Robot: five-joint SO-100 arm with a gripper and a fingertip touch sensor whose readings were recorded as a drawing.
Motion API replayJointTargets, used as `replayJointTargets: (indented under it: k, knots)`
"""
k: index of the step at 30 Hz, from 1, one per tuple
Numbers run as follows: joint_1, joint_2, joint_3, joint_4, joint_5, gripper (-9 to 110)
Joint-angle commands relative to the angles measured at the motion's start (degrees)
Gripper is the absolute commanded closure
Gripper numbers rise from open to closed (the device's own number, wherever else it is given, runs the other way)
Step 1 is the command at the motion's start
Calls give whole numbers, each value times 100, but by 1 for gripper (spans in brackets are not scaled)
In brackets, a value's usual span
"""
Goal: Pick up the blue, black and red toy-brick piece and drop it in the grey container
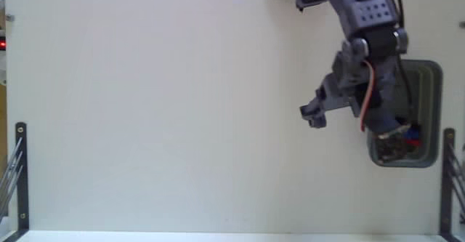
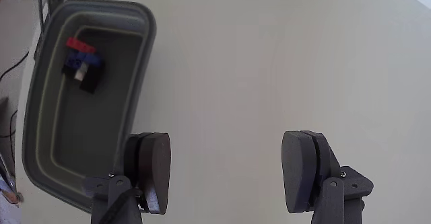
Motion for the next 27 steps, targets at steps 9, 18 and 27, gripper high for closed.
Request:
replayJointTargets:
  k: [9,18,27]
  knots:
    - [623,1151,748,-27,18,-9]
    - [1021,1672,1266,-24,18,-9]
    - [1268,1996,1587,-22,18,-9]
